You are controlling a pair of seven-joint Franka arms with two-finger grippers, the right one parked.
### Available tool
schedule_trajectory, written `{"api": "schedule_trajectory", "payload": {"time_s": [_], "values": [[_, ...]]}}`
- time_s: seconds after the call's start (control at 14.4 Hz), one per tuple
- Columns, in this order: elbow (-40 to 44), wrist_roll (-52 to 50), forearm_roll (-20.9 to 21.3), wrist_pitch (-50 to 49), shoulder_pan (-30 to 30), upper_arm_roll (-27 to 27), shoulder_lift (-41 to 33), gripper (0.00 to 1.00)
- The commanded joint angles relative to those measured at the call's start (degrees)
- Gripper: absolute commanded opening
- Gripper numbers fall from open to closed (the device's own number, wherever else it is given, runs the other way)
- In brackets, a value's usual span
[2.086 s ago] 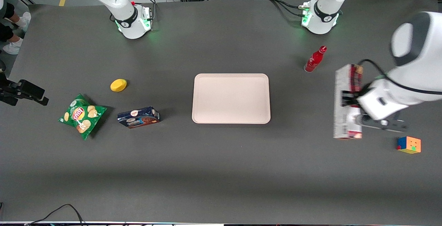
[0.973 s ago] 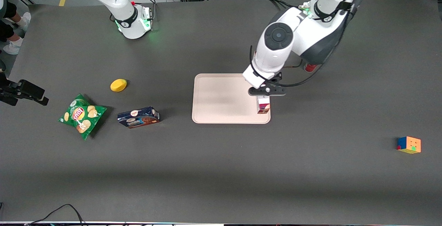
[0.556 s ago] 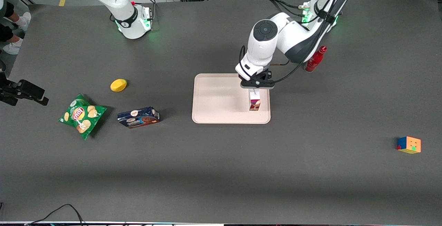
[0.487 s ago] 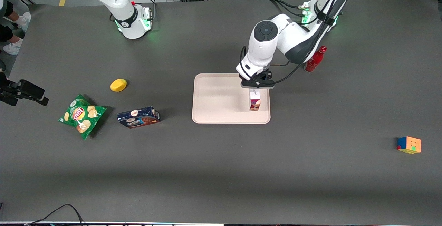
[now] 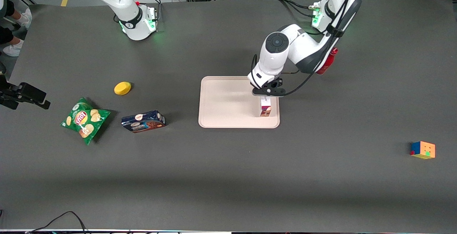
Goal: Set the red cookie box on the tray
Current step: 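Lower the cookie box onto the tray's edge area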
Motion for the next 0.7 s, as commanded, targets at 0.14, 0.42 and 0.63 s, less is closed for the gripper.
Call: {"api": "schedule_trajectory", "payload": {"time_s": [0.14,0.42,0.63], "values": [[0.2,-2.0,2.3,5.2,0.1,1.9,3.4,0.18],[0.1,-2.1,2.6,5.4,0.0,2.0,4.1,0.18],[0.2,-6.5,7.2,5.3,-0.1,2.2,5.3,0.18]]}}
